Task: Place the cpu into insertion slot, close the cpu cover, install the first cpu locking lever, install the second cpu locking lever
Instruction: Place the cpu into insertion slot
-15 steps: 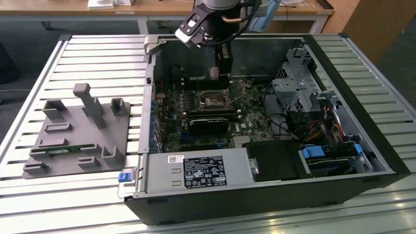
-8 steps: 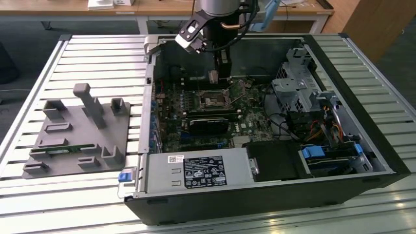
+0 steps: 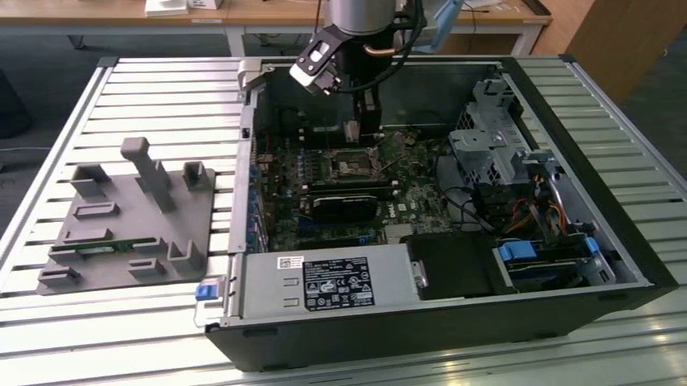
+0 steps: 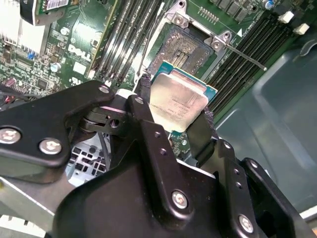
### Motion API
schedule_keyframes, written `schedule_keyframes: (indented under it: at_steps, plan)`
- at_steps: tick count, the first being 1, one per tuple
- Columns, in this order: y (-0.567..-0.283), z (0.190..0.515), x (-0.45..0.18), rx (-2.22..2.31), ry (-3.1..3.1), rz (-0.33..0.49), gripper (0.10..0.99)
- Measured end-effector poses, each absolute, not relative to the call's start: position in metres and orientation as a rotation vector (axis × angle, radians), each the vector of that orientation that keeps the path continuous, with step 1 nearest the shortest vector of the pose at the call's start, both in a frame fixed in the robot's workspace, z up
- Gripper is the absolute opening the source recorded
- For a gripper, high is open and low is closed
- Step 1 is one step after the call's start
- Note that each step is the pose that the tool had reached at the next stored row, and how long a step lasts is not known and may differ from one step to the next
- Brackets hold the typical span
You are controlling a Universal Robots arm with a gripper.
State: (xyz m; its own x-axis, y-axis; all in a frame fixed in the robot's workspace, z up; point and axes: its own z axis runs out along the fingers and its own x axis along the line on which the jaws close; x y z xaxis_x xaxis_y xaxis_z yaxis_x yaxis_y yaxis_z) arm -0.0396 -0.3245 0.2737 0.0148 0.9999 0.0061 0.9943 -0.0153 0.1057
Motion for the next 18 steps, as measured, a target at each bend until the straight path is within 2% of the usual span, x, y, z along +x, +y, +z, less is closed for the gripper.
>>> schedule_keyframes:
  at_steps: [18]
  plan:
    - [-0.324,0.249,-0.04,2.161,2.18,0.123,0.541]
